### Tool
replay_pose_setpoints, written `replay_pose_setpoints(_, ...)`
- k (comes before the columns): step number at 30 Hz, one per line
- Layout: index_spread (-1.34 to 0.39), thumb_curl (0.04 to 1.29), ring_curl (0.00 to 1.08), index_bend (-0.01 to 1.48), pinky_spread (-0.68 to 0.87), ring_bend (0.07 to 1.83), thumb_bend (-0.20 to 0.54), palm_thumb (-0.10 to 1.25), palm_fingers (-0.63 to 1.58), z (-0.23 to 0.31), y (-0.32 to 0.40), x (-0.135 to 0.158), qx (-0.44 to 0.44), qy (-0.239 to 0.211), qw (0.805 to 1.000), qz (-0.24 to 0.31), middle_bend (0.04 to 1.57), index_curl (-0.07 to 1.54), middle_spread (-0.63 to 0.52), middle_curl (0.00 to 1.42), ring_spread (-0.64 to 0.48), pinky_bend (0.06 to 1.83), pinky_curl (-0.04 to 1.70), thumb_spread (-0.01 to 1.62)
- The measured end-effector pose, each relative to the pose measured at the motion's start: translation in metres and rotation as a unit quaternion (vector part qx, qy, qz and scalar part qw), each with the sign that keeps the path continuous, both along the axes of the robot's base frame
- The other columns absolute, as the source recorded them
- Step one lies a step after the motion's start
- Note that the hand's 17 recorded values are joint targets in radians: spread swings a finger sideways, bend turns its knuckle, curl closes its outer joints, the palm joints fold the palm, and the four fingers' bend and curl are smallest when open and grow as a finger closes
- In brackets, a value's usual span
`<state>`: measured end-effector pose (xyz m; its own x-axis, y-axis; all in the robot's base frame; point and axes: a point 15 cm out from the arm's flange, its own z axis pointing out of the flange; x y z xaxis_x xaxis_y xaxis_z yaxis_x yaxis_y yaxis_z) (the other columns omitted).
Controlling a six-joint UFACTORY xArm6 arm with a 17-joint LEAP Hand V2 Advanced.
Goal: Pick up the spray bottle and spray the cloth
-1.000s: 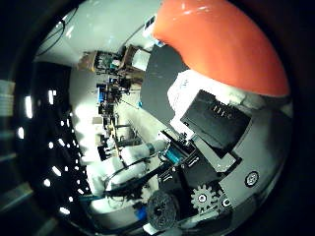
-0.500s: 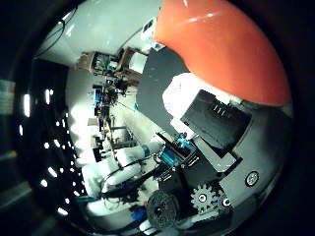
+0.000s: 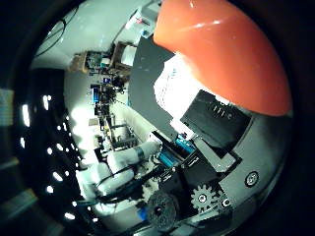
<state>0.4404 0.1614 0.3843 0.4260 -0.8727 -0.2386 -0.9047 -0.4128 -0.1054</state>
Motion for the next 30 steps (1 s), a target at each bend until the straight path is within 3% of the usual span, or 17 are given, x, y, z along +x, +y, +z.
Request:
replay_pose_setpoints(8, -0.29, 1.06, 0.61, 1.13, -0.32, 1.43, -0.014, 1.01, 1.2, 0.077, 0.027, -0.027, 0.065, -0.065, 0.996, 0.022, 1.34, 0.72, -0.19, 0.72, -0.22, 1.32, 0.62, 0.71)
replay_pose_setpoints(14, -0.29, 1.05, 0.62, 1.14, -0.32, 1.42, -0.015, 1.01, 1.19, 0.126, 0.087, -0.052, 0.173, -0.13, 0.974, 0.068, 1.35, 0.72, -0.19, 0.72, -0.22, 1.32, 0.62, 0.69)
replay_pose_setpoints(20, -0.29, 1.05, 0.62, 1.14, -0.32, 1.41, -0.015, 1.0, 1.2, 0.114, 0.127, -0.062, 0.221, -0.185, 0.955, 0.07, 1.35, 0.72, -0.19, 0.72, -0.22, 1.32, 0.61, 0.71)
replay_pose_setpoints(30, -0.29, 1.05, 0.62, 1.13, -0.31, 1.41, -0.015, 0.99, 1.2, 0.089, 0.195, -0.083, 0.293, -0.194, 0.932, 0.088, 1.34, 0.72, -0.18, 0.72, -0.22, 1.31, 0.61, 0.71)
